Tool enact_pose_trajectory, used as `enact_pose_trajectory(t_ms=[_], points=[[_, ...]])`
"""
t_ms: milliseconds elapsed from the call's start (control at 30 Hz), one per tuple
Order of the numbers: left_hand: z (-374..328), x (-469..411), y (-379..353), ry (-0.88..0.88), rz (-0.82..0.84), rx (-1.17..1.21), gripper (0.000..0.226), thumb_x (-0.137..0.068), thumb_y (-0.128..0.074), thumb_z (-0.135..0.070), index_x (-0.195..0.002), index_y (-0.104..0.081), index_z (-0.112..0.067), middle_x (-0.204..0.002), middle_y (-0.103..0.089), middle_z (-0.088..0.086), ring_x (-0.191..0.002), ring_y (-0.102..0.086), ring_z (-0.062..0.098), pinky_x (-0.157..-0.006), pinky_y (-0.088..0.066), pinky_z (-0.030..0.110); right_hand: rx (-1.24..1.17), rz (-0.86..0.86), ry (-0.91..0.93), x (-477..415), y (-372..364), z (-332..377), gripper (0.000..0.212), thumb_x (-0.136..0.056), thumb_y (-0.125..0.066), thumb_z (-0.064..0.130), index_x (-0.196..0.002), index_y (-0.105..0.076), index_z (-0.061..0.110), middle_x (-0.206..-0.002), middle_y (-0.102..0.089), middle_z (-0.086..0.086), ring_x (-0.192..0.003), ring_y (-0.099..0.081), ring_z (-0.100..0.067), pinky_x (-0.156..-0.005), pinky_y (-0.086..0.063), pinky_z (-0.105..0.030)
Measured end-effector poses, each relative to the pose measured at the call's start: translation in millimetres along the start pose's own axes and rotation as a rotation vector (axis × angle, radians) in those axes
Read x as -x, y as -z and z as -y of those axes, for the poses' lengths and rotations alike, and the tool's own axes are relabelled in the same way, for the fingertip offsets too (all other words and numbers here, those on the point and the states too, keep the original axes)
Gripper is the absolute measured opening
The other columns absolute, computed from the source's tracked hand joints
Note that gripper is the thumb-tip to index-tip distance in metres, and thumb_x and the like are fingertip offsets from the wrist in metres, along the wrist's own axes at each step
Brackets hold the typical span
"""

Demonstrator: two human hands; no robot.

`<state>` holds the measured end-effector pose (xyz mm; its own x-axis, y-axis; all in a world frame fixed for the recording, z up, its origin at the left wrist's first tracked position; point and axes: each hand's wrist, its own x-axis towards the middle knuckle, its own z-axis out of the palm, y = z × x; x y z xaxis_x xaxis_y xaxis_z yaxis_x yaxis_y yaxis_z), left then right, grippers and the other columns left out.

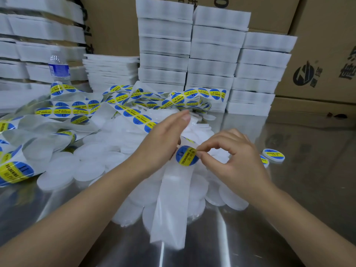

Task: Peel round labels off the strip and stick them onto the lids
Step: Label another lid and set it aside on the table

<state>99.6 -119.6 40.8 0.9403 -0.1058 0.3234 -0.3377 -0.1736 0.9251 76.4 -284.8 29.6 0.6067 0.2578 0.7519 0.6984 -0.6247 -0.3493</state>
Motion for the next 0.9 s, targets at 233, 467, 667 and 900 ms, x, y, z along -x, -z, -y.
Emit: enact_pose_trajectory(t_ms=[233, 467, 667, 900], points=[[4, -6, 4, 0.143, -0.194, 0.087, 0.052, -0.089, -0.054, -0.010, -0.130, -0.050, -0.042, -0.060, -0.053, -0.006, -0.035, -0.047, 0.005, -0.038, -0.039, 0.013, -0.135, 0.050, -0.019, -1, 4, 1, 0.009, -0.074, -0.068, 0.018, -0.072, -0.066, 0.026, -0.071, -0.061, 0.006, -0.075, -0.047, -0.008, -0.076, -0.038, -0.025], [5, -13, 18, 0.136, -0.406, 0.135, 0.069, -0.082, -0.045, 0.004, -0.138, -0.046, -0.036, -0.089, -0.058, 0.000, -0.050, -0.057, 0.013, -0.052, -0.059, 0.029, -0.421, -0.086, -0.248, -4, 7, -1, 0.022, -0.080, -0.070, 0.004, -0.071, -0.064, 0.023, -0.065, -0.059, -0.007, -0.062, -0.048, -0.004, -0.064, -0.040, -0.013], [4, -17, 21, 0.207, -0.568, 0.198, 0.012, -0.088, -0.059, -0.022, -0.079, -0.067, -0.024, -0.075, -0.057, -0.003, -0.063, -0.053, 0.014, -0.069, -0.047, 0.025, -0.413, -0.129, -0.415, -6, 3, -5, 0.021, -0.084, -0.067, 0.011, -0.070, -0.061, 0.026, -0.050, -0.050, 0.004, -0.058, -0.049, -0.018, -0.049, -0.036, -0.019], [3, -14, 25, 0.151, -0.542, 0.165, 0.046, -0.085, -0.048, -0.004, -0.108, -0.064, -0.040, -0.063, -0.046, -0.003, -0.036, -0.035, 0.003, -0.038, -0.031, 0.011, -0.396, -0.091, -0.444, -4, 1, -4, 0.015, -0.085, -0.065, 0.014, -0.076, -0.060, 0.025, -0.053, -0.062, -0.003, -0.050, -0.057, -0.003, -0.046, -0.034, -0.011]])
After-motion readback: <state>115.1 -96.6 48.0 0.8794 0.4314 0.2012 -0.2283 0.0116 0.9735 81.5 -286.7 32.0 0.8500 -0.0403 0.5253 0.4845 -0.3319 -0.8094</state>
